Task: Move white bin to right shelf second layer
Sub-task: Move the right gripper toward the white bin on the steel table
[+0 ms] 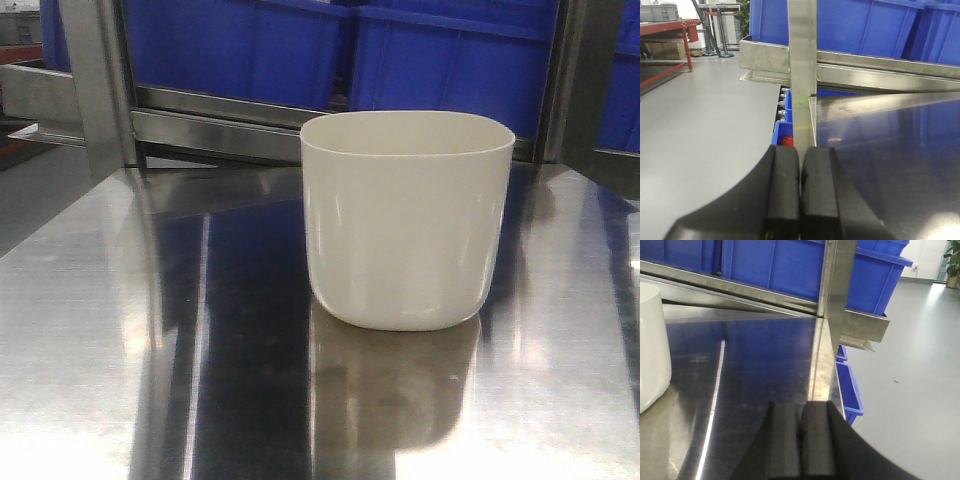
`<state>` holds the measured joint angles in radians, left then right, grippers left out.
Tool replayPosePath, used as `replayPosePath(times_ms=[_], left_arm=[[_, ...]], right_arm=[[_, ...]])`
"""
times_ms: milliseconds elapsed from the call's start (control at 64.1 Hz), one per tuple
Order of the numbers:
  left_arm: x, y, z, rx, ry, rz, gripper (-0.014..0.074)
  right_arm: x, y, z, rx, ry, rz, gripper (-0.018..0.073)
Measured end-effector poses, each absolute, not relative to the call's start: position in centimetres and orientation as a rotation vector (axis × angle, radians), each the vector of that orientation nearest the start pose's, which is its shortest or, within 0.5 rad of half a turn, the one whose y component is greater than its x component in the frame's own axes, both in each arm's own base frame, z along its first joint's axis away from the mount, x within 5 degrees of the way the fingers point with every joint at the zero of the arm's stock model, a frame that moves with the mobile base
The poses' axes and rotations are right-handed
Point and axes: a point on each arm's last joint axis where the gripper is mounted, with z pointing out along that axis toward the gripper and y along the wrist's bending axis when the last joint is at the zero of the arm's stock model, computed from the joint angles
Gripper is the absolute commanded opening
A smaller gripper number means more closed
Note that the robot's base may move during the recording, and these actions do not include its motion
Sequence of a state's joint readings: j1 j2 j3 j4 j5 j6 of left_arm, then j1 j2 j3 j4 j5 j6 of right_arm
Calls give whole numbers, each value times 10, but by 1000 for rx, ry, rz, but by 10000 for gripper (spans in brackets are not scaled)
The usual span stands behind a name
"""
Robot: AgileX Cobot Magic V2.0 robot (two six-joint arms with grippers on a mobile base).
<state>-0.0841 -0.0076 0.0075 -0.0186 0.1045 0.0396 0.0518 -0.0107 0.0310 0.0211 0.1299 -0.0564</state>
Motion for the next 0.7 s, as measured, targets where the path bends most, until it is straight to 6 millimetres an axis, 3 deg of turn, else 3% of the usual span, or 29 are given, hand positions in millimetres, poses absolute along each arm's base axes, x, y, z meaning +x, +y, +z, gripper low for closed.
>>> replayPosePath(times_ms=[468,702], left_arm=[[56,-5,202,85,1586,-51,85],[56,-5,202,85,1586,-51,85]], right_arm=[[56,3,191,-75,1658,15,48],[52,3,233,-79,1692,17,48]])
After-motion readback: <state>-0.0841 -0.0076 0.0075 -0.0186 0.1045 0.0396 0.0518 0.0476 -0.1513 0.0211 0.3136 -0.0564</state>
